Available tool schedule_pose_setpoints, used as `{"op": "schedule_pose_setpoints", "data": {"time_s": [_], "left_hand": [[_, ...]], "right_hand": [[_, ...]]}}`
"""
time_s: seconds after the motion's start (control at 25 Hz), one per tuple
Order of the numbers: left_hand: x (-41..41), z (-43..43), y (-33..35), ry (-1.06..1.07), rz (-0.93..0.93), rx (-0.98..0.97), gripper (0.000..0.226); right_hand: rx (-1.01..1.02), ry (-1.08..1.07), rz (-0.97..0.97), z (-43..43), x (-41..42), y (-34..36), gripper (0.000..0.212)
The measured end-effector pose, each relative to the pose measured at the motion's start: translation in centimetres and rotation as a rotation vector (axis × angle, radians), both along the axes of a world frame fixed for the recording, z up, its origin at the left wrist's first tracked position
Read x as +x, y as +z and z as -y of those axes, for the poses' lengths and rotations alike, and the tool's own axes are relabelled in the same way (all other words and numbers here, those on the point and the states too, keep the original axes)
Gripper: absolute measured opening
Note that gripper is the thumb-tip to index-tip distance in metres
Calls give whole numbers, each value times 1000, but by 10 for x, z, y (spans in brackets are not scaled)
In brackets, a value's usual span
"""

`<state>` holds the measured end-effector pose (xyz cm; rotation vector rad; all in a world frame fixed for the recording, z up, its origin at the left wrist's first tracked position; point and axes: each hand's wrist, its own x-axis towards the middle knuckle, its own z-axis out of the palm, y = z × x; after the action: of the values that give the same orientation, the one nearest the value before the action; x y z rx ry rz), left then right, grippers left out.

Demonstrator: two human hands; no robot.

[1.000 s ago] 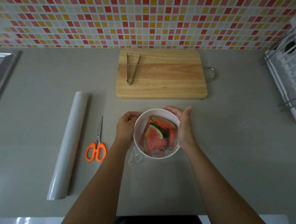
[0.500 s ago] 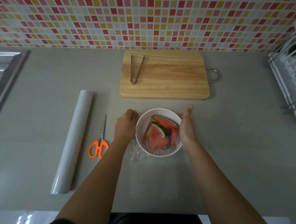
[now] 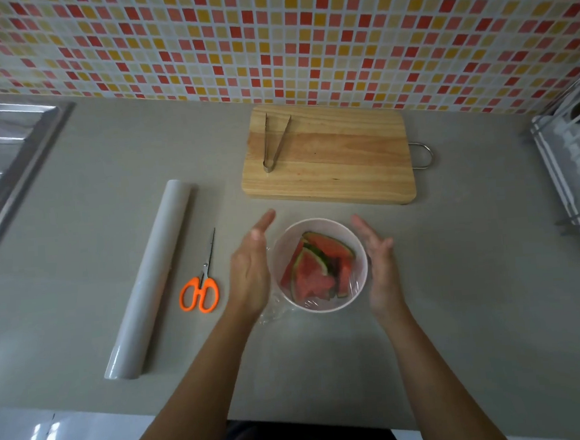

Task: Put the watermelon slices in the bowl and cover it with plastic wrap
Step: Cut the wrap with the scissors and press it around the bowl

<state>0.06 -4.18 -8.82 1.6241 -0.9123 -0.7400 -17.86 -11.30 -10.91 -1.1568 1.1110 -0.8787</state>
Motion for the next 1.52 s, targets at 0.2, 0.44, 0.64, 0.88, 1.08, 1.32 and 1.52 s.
{"op": "schedule_pose_setpoints", "data": {"time_s": [0.2, 0.44, 0.64, 0.88, 1.08, 1.32, 1.52], "left_hand": [[-27, 7, -30, 27, -378, 59, 48], [-27, 14, -38, 104, -476, 140, 46], [-31, 17, -26, 200, -403, 270, 53], [-46, 24, -13, 382, -212, 445, 82], [-48, 26, -6, 428, -86, 509, 87], [-48, 12, -10, 397, -53, 369, 71], [-50, 4, -17, 404, -11, 283, 63]], "right_hand": [[99, -76, 264, -2, 20, -7, 64], [290, -142, 275, 2, 23, -8, 72], [383, -160, 71, 7, 23, -16, 82], [380, -271, 11, 11, 27, -18, 86], [429, -257, 32, 12, 28, -18, 92], [495, -196, 52, 10, 23, -13, 94], [450, -272, -59, 5, 25, -3, 77]]}}
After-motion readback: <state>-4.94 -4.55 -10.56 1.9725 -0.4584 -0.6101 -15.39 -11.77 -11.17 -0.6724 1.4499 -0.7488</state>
